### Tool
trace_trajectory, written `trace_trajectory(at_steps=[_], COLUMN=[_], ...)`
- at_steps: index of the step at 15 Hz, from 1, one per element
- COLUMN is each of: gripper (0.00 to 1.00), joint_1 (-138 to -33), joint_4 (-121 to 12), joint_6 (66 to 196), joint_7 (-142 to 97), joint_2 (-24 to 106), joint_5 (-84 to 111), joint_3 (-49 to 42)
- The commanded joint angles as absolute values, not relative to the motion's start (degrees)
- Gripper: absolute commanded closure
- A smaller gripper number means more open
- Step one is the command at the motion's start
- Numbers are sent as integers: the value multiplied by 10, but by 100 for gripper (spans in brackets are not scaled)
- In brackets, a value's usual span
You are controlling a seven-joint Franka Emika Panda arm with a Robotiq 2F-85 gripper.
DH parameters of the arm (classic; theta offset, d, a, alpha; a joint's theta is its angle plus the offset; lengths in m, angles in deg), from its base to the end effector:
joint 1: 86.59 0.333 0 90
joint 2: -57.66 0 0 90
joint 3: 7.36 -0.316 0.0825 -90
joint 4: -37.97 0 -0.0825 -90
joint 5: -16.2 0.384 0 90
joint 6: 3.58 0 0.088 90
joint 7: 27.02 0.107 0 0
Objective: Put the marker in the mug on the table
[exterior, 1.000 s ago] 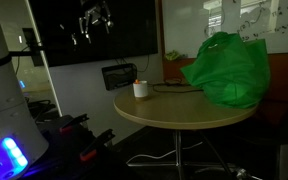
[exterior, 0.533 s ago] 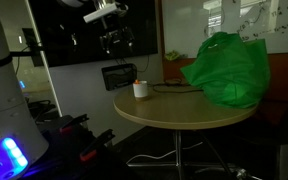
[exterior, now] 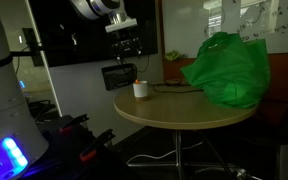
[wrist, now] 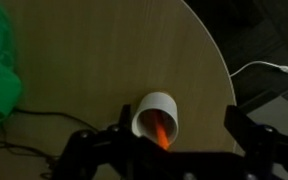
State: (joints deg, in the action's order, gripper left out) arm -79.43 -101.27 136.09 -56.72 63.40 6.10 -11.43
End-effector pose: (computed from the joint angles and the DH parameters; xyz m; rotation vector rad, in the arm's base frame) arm 0.4756 0.0940 0.3542 2.7332 1.2252 0.1271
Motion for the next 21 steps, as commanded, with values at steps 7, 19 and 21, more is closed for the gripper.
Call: trace_trajectory(at_steps=[7,19,21], gripper=[0,0,0], joint_1=[-782,-839,-850], joint_4=[-991,-900,-885], joint_6=[1327,1355,1365], joint_7=[-748,-1016,-1037], joint_2=[598,468,447], joint_5=[172,312,320], joint_3=[-108,-137,-144])
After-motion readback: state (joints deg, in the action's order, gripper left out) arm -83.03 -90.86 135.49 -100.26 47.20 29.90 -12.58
